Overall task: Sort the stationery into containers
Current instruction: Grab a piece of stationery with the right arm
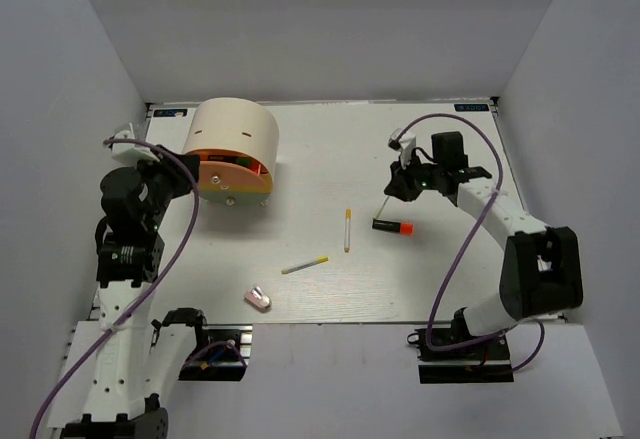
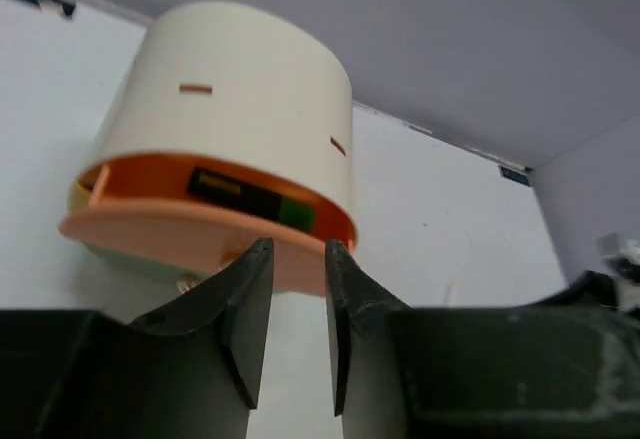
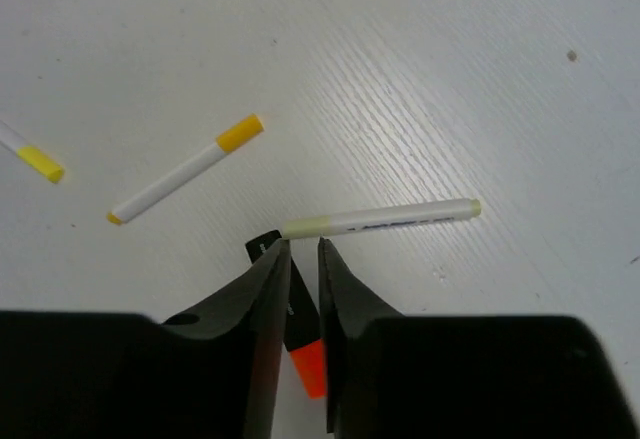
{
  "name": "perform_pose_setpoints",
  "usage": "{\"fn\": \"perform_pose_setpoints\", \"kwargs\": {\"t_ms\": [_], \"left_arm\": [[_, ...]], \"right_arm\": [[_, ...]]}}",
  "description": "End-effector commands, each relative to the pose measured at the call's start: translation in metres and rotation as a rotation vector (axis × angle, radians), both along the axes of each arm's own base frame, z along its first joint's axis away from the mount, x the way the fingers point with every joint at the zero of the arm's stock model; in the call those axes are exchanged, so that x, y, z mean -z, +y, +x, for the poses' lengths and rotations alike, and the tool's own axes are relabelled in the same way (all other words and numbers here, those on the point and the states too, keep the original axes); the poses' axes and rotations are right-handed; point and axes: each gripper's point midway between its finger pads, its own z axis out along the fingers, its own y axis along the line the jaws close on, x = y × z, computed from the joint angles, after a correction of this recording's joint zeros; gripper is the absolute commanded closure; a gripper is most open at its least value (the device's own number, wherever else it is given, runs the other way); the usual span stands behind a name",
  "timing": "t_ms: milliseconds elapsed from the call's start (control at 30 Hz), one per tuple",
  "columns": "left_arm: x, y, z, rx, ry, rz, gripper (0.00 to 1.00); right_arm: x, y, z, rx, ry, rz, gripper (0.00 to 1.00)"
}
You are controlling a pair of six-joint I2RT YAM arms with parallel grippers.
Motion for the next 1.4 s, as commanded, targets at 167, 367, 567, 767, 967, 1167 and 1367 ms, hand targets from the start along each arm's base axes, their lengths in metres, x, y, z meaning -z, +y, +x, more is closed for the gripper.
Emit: {"fn": "perform_pose_setpoints", "kwargs": {"t_ms": [167, 367, 567, 767, 967, 1167, 1367], "left_arm": [[0.086, -0.01, -0.047, -0.038, 0.304, -0.213, 0.21], [0.115, -0.012, -0.06, -0.061, 0.366, -0.275, 0.21], [0.138, -0.016, -0.067, -0.057, 0.424, -0.296, 0.21], [0.147, -0.015, -0.07, -0.072, 0.445, -0.302, 0.21], [0.153, -0.012, -0.075, -0.092, 0.46, -0.296, 0.21], [0.158, -0.012, -0.078, -0.095, 0.462, -0.305, 0.21], [0.162, -0.016, -0.077, -0.079, 0.467, -0.32, 0.21]], "right_arm": [[0.064, -0.028, -0.014, -0.192, 0.087, -0.313, 0.37], [0.079, -0.025, -0.031, -0.296, 0.124, -0.378, 0.39], [0.092, -0.013, -0.043, -0.341, 0.148, -0.413, 0.4], [0.109, -0.013, -0.029, -0.265, 0.129, -0.503, 0.39], [0.121, -0.022, -0.027, -0.256, 0.134, -0.586, 0.44], [0.126, -0.031, -0.055, -0.32, 0.176, -0.591, 0.68], [0.066, 0.008, -0.079, -0.527, 0.137, -0.374, 0.92]]}}
